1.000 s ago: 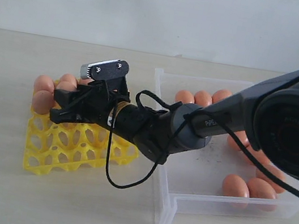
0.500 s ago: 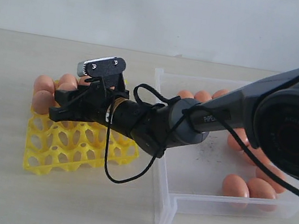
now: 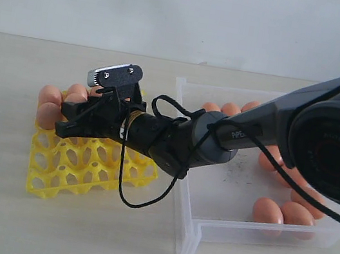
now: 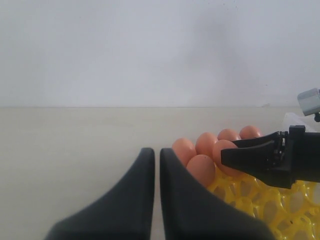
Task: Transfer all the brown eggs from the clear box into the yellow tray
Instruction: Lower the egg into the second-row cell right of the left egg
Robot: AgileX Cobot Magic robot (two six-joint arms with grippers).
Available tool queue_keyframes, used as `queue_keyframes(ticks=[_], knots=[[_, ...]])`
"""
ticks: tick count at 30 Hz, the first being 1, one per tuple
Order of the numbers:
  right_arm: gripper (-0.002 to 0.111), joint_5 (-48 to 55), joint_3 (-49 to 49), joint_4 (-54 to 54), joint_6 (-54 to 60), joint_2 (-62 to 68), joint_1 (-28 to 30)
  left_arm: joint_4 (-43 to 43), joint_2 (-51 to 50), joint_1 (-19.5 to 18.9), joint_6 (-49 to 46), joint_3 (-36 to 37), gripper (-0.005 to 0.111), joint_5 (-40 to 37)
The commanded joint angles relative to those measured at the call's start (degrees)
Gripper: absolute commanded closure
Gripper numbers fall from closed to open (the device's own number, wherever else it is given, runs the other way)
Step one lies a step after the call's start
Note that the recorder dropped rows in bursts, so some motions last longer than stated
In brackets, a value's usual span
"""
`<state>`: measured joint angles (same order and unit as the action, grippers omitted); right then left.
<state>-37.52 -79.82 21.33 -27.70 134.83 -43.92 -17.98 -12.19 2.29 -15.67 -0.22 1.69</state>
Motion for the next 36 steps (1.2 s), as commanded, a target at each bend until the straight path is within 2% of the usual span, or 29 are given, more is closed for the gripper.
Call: queue_keyframes(ticks=[1, 19, 20, 23, 25, 36], knots=[[0.064, -0.72, -0.34, 0.05, -0.18, -0.42, -0.05, -0.30, -0.18, 0.29, -0.30, 0.22, 0.103, 0.34], [0.063, 2.66, -0.34, 1.63, -1.51, -2.30, -0.05, -0.30, -0.18, 0.29, -0.30, 0.22, 0.103, 0.34], [0.062, 2.66, -0.34, 1.64, -1.81, -2.30, -0.05, -0.30, -0.18, 0.29, -0.30, 0.22, 0.103, 0.34], [0.048, 2.66, -0.34, 1.64, -2.92, -2.30, -0.05, -0.30, -0.18, 0.29, -0.30, 0.22, 0.103, 0.34], [0.043, 2.80, -0.34, 1.64, -3.33, -2.30, -0.05, -0.30, -0.18, 0.29, -0.30, 0.22, 0.103, 0.34], [0.043, 3.40, -0.34, 1.64, -1.76, -4.27, -0.05, -0.30, -0.18, 0.29, -0.30, 0.22, 0.103, 0.47]])
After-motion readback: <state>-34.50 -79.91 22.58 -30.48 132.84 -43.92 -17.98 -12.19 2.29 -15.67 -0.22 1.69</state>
